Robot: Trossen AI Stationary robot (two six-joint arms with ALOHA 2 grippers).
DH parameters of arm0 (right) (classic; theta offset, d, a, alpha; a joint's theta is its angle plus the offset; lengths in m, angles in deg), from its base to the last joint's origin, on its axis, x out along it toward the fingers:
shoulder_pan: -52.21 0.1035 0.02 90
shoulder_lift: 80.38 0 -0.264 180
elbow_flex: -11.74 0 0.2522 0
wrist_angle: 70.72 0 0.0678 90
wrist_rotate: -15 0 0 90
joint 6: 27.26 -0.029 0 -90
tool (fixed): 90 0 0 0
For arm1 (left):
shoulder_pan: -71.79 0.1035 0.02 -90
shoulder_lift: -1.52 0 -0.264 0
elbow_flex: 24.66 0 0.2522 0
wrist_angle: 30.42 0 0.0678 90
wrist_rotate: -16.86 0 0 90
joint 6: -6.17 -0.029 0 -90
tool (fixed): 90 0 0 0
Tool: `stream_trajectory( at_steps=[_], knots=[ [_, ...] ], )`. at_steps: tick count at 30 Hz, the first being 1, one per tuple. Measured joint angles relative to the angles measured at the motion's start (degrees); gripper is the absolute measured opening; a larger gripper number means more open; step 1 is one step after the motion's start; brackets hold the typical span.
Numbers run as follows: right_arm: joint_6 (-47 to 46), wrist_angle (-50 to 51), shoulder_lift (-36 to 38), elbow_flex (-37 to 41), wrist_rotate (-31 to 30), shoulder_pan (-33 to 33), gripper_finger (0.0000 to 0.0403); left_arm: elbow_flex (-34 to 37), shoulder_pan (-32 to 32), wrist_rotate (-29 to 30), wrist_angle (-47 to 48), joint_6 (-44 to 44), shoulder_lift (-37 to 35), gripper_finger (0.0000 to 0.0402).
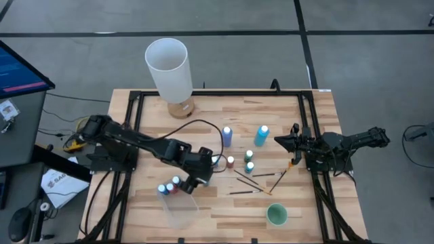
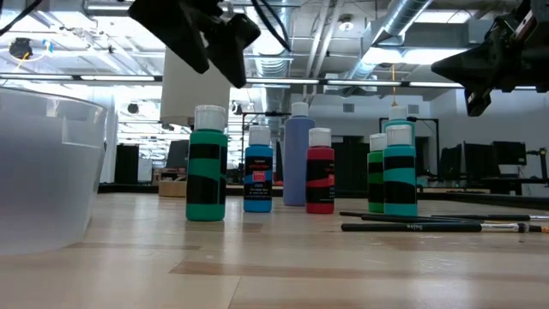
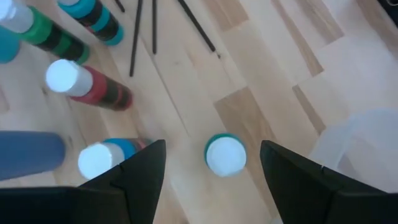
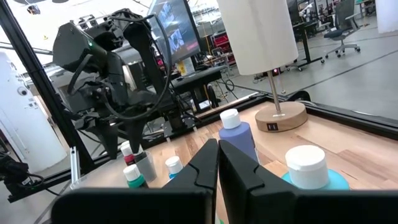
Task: Pick & Place Paint Supplies
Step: Put the green paint bottle into the transparent bin
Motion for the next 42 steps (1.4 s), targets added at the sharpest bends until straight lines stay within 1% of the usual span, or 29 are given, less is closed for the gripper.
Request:
stream_trajectory(
  at_steps=[2,9,14,18,26,35,38,42],
  knots=[
    [0.0,-0.1,0.0,0.0,0.0,0.0,0.0008,-1.1,0.4,-0.8,0.6,-0.8,1.5,0.0249],
    [0.0,0.0,0.0,0.0,0.0,0.0,0.0008,-1.1,1.3,-2.5,1.9,-1.0,4.5,0.0249],
    [0.0,0.0,0.0,0.0,0.0,0.0,0.0008,-1.1,1.3,-2.7,1.8,-1.0,4.8,0.0249],
    [0.0,0.0,0.0,0.0,0.0,0.0,0.0008,-1.1,1.3,-5.1,1.8,-1.0,4.8,0.0244],
    [0.0,0.0,0.0,0.0,0.0,0.0,0.0008,-1.1,0.7,-5.1,1.4,-2.7,5.3,0.0227],
    [0.0,0.0,0.0,0.0,0.0,0.0,0.0008,-0.9,0.3,-4.9,1.5,-2.9,6.3,0.0225],
    [0.0,0.0,0.0,0.0,0.0,0.0,0.0008,-0.9,0.3,-4.6,1.5,-2.9,6.3,0.0216],
    [0.0,0.0,0.0,0.0,0.0,0.0,0.0008,-1.0,0.3,-4.4,1.4,-3.8,6.6,0.0189]
  ],
)
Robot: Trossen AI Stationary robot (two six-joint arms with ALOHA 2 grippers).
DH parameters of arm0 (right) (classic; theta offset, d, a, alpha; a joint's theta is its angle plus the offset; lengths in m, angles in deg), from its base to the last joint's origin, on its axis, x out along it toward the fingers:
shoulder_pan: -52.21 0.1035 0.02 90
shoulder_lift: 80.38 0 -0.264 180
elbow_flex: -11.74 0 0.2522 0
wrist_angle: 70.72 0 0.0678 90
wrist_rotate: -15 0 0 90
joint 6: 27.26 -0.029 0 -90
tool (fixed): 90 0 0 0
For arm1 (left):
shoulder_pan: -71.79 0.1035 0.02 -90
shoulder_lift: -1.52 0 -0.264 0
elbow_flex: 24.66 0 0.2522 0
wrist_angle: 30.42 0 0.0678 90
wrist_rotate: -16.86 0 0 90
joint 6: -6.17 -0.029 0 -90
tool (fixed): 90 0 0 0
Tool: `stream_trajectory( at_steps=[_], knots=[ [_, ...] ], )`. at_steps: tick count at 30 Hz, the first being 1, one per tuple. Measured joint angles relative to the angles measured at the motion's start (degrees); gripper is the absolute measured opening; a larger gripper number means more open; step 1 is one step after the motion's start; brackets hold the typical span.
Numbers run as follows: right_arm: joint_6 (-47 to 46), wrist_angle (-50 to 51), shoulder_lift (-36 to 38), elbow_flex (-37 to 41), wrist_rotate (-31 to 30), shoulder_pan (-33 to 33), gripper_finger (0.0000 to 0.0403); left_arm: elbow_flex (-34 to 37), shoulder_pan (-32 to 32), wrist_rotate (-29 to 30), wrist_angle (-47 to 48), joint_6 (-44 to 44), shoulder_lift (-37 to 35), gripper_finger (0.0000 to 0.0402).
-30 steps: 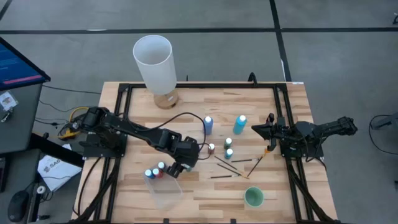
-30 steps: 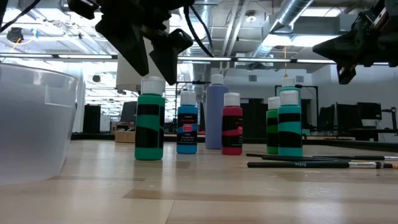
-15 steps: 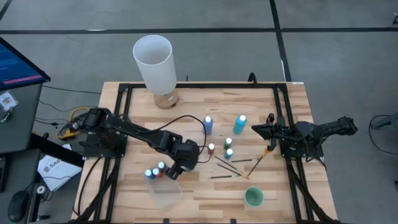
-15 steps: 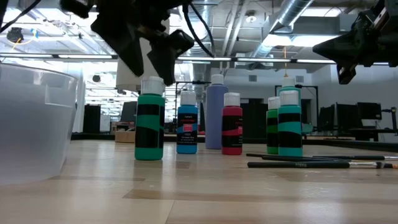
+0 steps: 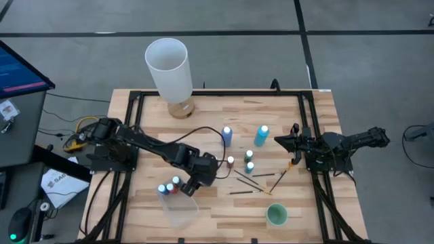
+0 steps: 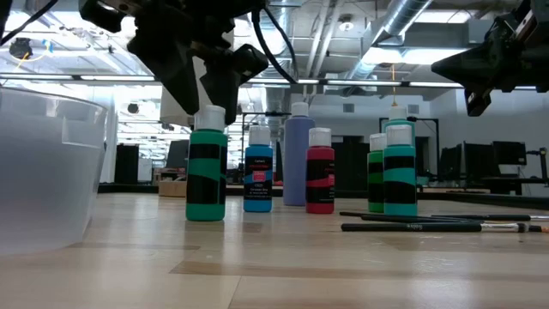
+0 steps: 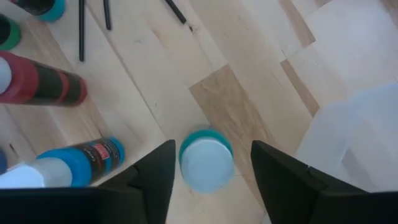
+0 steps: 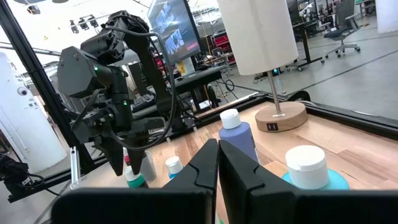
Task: Pick & Place Paint Supplies
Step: Put the green paint bottle into the transparent bin
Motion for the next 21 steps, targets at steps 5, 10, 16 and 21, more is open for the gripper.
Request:
stream_trajectory(
  at_steps=[5,10,16,21],
  knots=[
    [0.0,0.0,0.0,0.0,0.0,0.0,0.0008,0.0,0.0,0.9,0.0,-0.6,0.1,0.0152],
    [0.0,0.0,0.0,0.0,0.0,0.0,0.0008,0.0,0.0,0.9,0.0,-0.6,0.1,0.0124],
    [0.0,0.0,0.0,0.0,0.0,0.0,0.0008,0.0,0.0,0.9,0.0,-0.6,0.1,0.0099],
    [0.0,0.0,0.0,0.0,0.0,0.0,0.0008,0.0,0.0,0.9,0.0,-0.6,-0.1,0.0097]
  ],
)
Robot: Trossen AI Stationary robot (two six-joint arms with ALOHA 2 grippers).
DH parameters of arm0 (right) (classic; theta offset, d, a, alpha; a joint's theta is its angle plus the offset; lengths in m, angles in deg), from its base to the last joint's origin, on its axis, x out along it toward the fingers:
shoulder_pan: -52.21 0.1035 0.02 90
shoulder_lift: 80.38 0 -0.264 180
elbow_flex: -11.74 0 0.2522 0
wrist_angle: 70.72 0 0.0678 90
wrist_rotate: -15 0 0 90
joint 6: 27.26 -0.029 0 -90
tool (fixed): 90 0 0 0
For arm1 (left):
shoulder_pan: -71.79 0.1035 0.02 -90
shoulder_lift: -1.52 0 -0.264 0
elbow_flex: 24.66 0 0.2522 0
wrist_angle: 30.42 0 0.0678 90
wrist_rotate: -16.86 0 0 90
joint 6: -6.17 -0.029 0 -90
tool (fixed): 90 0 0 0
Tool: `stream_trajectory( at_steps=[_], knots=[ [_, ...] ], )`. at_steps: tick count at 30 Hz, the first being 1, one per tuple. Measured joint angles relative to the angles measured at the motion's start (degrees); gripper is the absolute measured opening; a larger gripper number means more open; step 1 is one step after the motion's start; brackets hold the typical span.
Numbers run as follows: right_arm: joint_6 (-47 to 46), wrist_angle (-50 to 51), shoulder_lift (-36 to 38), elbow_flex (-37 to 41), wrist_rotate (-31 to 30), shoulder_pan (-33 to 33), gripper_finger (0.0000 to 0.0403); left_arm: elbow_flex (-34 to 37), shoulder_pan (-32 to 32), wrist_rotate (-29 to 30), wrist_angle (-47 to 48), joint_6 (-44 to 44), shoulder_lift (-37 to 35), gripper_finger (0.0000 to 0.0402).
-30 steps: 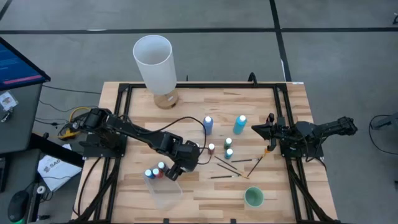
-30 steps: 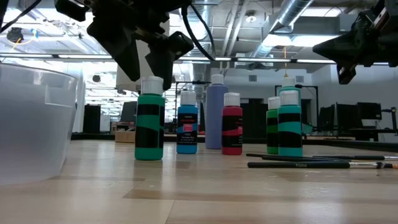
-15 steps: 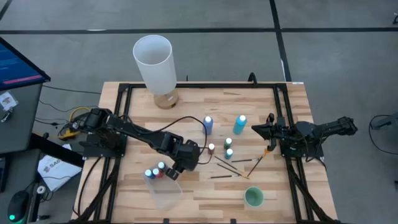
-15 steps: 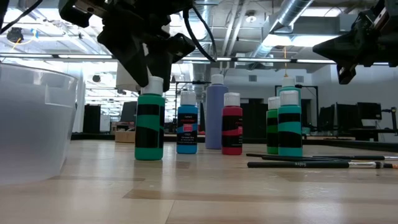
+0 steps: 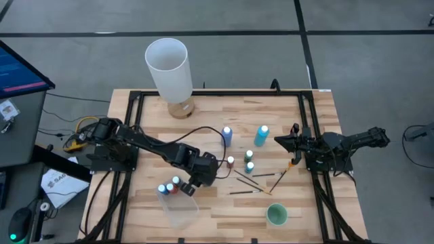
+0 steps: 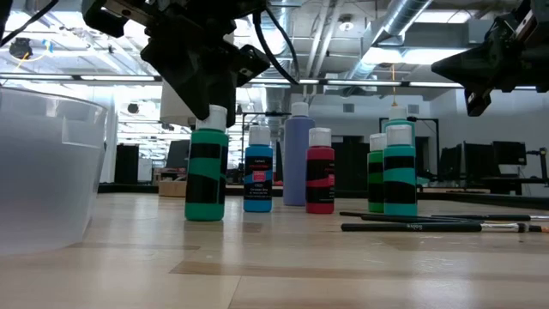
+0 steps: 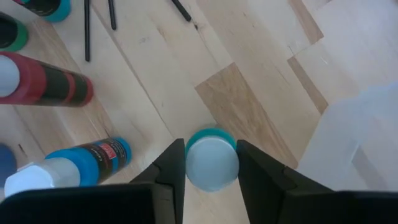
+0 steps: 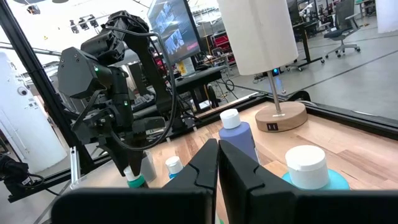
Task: Pick & Place Paint Supplies
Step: Put the green paint bottle into the transparent bin
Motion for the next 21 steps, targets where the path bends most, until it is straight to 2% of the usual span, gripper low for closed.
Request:
stream_trajectory(
  at_steps=[5,11,17,21],
  knots=[
    [0.0,0.0,0.0,0.0,0.0,0.0,0.0008,0.0,-0.2,0.6,0.4,0.0,-2.5,0.0095],
    [0.0,0.0,0.0,0.0,0.0,0.0,0.0008,0.0,-1.5,1.5,1.3,0.8,-9.5,0.0095],
    [0.0,0.0,0.0,0.0,0.0,0.0,0.0008,-0.1,-5.3,1.2,4.1,2.9,-18.5,0.0095],
    [0.0,-0.1,0.0,0.0,0.0,0.0,0.0008,-0.1,-8.7,1.1,6.5,7.8,-22.3,0.0097]
  ],
)
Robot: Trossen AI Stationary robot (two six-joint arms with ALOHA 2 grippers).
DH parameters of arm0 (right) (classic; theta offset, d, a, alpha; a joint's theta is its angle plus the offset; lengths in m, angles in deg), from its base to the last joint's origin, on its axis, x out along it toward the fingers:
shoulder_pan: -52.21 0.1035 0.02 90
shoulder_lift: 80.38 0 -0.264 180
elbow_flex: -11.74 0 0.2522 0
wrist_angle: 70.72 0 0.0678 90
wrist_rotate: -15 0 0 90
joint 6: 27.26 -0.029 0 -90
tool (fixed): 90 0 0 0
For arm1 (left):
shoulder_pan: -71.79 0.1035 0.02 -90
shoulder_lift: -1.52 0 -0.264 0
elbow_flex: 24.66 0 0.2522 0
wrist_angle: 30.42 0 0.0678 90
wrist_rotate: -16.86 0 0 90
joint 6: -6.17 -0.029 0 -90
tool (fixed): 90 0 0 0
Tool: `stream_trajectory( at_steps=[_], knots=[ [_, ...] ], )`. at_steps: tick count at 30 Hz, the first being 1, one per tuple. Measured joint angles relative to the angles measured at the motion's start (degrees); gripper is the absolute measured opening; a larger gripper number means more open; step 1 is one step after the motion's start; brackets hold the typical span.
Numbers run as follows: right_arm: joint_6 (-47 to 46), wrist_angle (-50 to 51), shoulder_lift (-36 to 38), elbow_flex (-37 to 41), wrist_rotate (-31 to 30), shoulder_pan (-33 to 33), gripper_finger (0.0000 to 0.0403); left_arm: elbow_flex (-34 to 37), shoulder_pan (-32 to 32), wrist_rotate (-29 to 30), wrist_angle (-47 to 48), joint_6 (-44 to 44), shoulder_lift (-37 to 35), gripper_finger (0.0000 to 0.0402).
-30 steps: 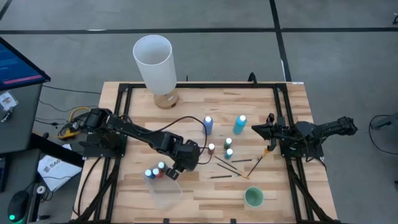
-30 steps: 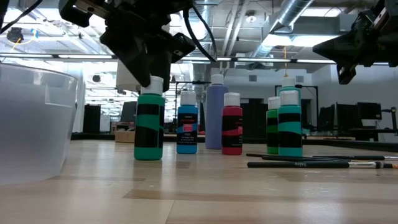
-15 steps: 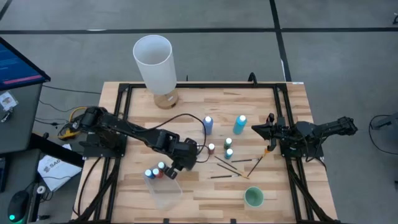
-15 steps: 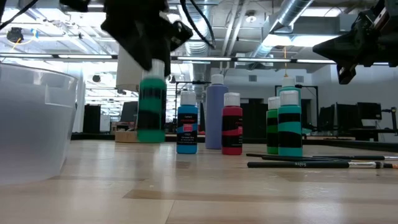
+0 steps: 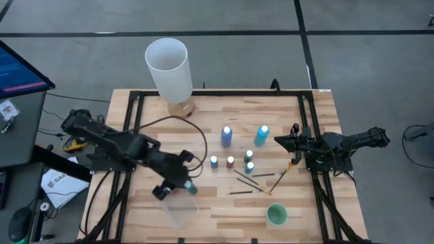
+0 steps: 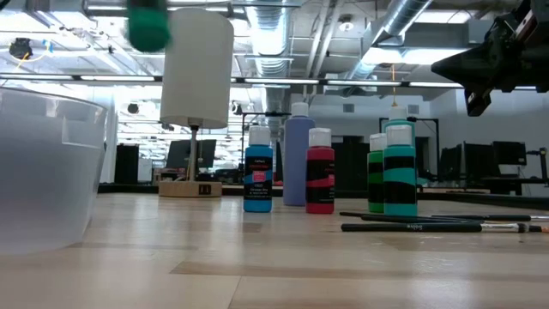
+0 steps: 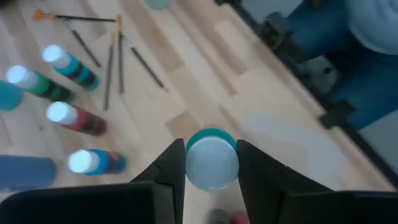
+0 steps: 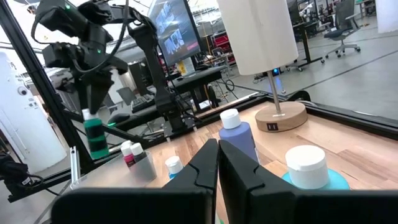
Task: Pick & Place Paint Supplies
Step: Put the green paint bottle into the transparent bin
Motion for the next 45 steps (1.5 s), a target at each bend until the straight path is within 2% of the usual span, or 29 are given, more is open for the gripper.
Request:
stream_trajectory(
  at_steps=[4,10,16,23,29,45],
  knots=[
    [0.0,0.1,0.0,0.0,0.0,0.0,0.0008,0.0,-3.8,0.5,2.9,4.9,-0.9,0.0098],
    [0.0,0.1,0.0,0.0,0.0,0.0,0.0008,0.8,-9.9,5.6,7.2,12.4,-0.4,0.0099],
    [0.0,-0.1,0.0,0.0,0.0,0.0,0.0008,5.9,-14.0,8.0,6.9,20.8,-0.5,0.0099],
    [0.0,0.0,0.0,0.0,0.0,0.0,0.0008,13.0,-16.0,9.1,6.4,28.4,-0.5,0.0100],
    [0.0,0.1,0.0,0.0,0.0,0.0,0.0008,16.2,-15.9,9.1,5.4,31.4,-0.5,0.0100],
    [0.0,0.1,0.0,0.0,0.0,0.0,0.0008,16.5,-16.6,9.0,4.4,31.9,-0.5,0.0100]
  ],
)
